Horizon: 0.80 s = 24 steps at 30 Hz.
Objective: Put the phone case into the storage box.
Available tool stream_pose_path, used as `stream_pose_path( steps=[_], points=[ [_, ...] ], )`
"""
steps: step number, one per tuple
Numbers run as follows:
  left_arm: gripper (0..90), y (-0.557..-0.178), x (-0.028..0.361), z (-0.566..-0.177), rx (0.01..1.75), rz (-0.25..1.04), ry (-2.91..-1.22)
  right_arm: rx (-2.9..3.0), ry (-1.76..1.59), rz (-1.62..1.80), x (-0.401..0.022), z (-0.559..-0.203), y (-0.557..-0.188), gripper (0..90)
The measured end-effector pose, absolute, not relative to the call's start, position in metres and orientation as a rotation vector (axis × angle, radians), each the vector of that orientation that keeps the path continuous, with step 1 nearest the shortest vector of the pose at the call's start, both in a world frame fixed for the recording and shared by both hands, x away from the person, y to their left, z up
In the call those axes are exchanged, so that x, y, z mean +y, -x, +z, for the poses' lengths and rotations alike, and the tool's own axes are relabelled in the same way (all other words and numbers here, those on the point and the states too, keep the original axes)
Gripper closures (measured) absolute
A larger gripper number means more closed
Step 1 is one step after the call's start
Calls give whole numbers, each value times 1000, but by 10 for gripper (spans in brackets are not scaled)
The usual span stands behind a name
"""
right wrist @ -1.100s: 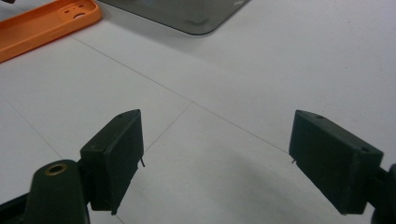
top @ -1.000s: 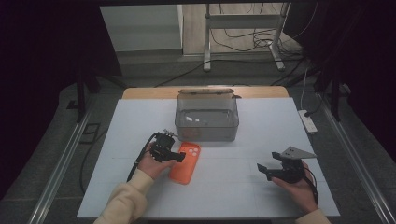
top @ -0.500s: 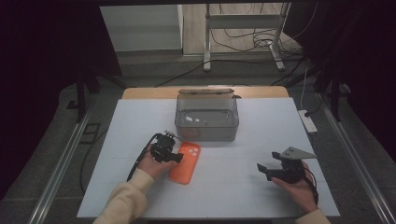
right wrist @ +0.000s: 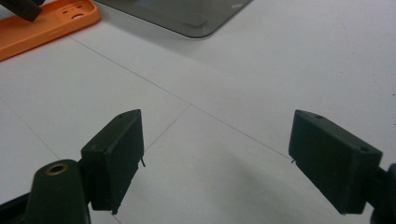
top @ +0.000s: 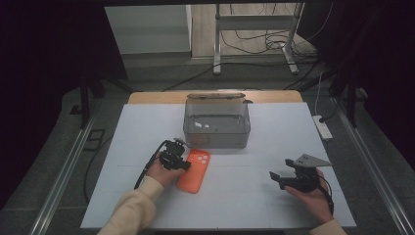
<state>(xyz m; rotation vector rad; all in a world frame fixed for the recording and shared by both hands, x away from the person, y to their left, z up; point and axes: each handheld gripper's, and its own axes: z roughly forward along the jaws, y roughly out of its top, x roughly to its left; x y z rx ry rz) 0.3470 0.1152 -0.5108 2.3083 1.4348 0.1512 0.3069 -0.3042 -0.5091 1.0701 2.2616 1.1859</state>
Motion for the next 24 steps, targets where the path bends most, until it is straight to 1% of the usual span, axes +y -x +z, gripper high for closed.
stream_pose_path(
  steps=[10,18,24],
  points=[
    [696,-350,115,-509,1448,107,-2315,2257,-1067,1184,-304,-508,-307,181],
    [774,-352,113,-508,1481,75,-2290,2253,-1063,1187,-305,-507,-306,181],
    [802,-352,113,-508,1512,78,-2280,2252,-1056,1185,-304,-507,-305,181]
  ],
)
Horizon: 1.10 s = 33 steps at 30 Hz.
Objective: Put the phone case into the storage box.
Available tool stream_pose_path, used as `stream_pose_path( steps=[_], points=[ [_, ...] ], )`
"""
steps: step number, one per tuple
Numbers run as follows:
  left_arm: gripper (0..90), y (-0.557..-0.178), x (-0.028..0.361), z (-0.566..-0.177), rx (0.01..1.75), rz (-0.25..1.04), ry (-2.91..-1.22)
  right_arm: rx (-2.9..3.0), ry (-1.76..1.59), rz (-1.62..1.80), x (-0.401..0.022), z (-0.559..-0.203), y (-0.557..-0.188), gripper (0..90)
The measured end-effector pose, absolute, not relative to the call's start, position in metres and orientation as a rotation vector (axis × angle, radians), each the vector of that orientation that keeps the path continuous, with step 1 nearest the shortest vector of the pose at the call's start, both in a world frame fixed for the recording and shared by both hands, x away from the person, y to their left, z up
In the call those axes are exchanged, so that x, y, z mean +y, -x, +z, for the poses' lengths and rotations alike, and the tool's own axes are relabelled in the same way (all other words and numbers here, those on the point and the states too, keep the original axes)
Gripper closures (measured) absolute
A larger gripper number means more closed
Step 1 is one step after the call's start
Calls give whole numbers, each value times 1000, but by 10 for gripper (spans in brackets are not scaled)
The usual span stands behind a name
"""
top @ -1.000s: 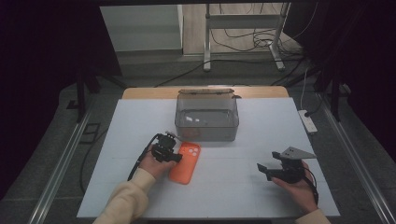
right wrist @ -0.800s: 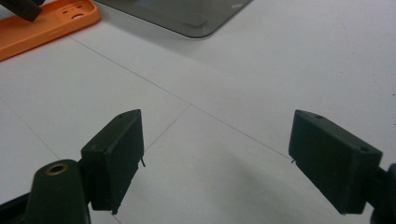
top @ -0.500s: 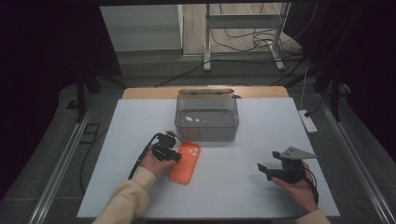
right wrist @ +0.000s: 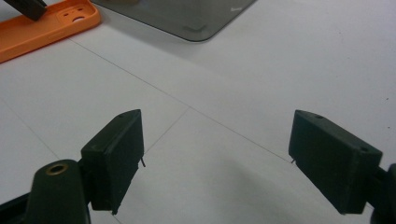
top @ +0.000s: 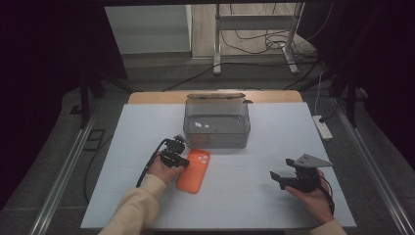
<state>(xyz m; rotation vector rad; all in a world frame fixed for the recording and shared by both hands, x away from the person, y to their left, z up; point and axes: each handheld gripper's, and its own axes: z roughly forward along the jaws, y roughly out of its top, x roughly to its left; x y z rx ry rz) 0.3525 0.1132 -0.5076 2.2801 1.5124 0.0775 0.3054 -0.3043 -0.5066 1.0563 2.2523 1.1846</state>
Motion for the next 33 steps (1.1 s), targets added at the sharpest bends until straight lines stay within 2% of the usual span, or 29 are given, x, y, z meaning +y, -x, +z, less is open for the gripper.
stream_pose_path(
  steps=[9,33],
  points=[
    [846,-351,112,-506,1537,107,-2265,2252,-1052,1185,-305,-506,-305,181],
    [862,-356,104,-505,1603,114,-2309,2247,-1054,1190,-306,-506,-305,180]
  ],
)
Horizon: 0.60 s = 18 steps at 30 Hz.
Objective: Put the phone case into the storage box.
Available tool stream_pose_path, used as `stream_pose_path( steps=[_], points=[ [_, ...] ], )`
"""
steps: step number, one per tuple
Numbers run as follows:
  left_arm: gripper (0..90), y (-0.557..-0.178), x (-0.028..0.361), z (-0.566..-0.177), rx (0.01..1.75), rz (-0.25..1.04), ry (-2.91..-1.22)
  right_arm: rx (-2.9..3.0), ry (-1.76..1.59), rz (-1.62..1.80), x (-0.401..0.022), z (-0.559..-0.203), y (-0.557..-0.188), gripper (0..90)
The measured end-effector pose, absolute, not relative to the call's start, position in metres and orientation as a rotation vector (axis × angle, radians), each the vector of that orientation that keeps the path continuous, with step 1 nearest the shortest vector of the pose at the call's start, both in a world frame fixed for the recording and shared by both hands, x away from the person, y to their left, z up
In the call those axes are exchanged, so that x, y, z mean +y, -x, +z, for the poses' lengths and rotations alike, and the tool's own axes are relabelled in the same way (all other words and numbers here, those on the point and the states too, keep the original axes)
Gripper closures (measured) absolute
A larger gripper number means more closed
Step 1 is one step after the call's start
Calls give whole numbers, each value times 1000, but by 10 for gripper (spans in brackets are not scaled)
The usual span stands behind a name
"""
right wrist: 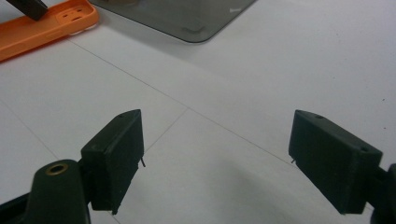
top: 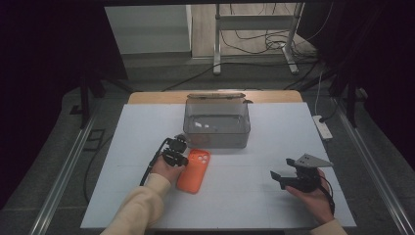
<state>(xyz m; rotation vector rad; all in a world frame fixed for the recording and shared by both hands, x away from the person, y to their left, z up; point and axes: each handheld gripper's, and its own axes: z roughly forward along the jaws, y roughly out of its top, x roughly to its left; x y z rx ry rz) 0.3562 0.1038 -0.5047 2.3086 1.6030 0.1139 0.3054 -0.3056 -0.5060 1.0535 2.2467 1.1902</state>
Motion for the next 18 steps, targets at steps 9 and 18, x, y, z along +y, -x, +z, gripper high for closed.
stream_pose_path(
  steps=[9,18],
  points=[
    [875,-358,102,-503,1633,111,-2306,2245,-1042,1199,-306,-504,-305,181],
    [888,-354,106,-503,1639,92,-2272,2238,-1043,1201,-307,-504,-304,181]
  ],
)
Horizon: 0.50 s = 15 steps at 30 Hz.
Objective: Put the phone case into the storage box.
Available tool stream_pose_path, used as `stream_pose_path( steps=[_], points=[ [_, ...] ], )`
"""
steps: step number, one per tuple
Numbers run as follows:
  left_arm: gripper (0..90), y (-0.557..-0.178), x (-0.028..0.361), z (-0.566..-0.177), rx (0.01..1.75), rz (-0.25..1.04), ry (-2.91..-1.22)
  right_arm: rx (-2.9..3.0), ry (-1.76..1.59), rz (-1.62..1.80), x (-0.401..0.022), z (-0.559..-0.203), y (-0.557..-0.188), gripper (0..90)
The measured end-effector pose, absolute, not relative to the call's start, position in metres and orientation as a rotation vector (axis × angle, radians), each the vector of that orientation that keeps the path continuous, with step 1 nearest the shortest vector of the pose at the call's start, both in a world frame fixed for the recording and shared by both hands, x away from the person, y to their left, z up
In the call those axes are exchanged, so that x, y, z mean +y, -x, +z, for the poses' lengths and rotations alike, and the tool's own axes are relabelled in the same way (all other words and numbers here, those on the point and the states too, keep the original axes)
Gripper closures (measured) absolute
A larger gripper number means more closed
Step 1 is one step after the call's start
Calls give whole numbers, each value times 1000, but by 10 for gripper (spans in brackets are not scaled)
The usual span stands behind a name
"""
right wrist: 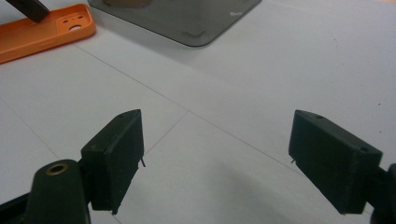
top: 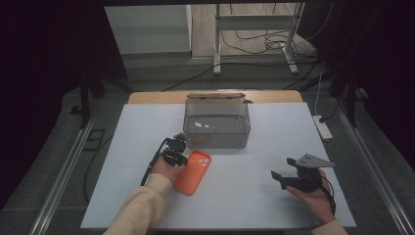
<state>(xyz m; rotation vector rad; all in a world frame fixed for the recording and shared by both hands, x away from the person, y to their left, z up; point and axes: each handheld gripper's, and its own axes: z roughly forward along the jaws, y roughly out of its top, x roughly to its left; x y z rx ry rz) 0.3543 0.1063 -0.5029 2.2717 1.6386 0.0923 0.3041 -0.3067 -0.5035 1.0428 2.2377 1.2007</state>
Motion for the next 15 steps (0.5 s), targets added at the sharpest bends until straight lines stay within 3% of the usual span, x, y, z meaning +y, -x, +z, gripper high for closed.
stream_pose_path(
  steps=[15],
  points=[
    [890,-348,119,-477,1572,90,-2168,2231,-1053,1196,-308,-504,-304,181]
  ],
)
